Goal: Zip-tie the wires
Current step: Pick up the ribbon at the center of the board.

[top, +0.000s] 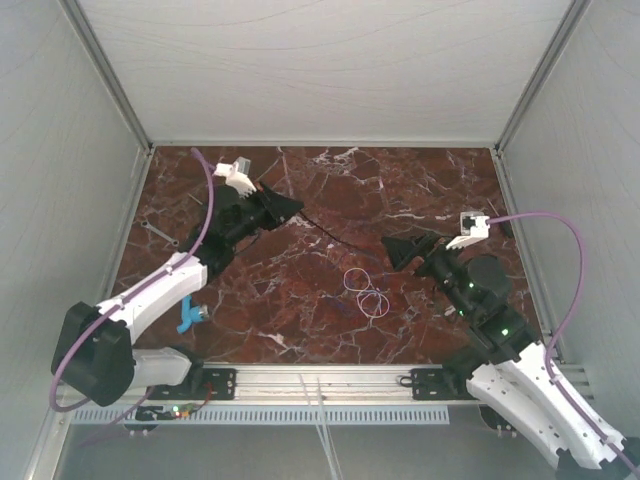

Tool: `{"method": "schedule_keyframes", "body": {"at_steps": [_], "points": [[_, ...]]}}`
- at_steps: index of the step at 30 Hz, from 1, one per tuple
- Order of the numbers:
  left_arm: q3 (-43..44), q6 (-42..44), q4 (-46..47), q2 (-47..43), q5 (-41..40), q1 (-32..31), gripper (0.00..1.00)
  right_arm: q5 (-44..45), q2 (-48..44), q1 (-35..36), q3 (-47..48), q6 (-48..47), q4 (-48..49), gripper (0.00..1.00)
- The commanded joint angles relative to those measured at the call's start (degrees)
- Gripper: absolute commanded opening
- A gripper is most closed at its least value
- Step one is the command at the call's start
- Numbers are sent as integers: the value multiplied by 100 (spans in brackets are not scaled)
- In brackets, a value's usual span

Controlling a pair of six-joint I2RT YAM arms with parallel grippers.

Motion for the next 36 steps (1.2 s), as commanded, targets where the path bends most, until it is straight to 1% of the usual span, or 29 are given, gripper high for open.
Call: {"method": "schedule_keyframes", "body": {"at_steps": [1, 2, 6, 11, 13, 16, 19, 22, 28, 31, 33, 35, 36], "points": [[435, 1508, -18, -192, 2878, 304, 0, -1497, 7, -16, 164, -1121, 71, 87], [593, 1863, -276, -158, 3230, 309, 0, -1737, 79, -20, 229, -1218, 87, 87], [970, 2478, -704, 11, 4901, 307, 0, -2639, 401, -20, 370, -1334, 307, 83], [988, 2826, -480, 16, 6285, 307, 0, -3890, 723, -17, 343, -1180, 655, 80], [1069, 2891, -505, 34, 6554, 307, 0, -4447, 794, -18, 295, -1068, 799, 80], [1081, 2826, -342, 69, 6785, 303, 0, -4981, 874, -18, 246, -933, 1044, 78], [906, 2306, 336, 83, 6870, 232, 0, -5041, 967, -8, 229, -865, 1265, 74], [802, 1876, 894, 90, 6769, 50, 0, -5083, 1201, 31, 230, -824, 1526, 67], [958, 1812, 956, 159, 6415, -342, 0, -4871, 1814, 493, 378, -912, 1733, 60], [985, 1821, 959, 142, 6312, -378, 0, -4703, 1995, 740, 414, -944, 1795, 45], [987, 1817, 952, 145, 6256, -373, 0, -4644, 2056, 834, 383, -908, 1871, 32], [988, 1816, 931, 157, 6204, -383, 0, -4592, 2066, 911, 334, -856, 1947, 25], [985, 1817, 936, 154, 6182, -387, 0, -4570, 2062, 939, 310, -838, 1986, 24]]}}
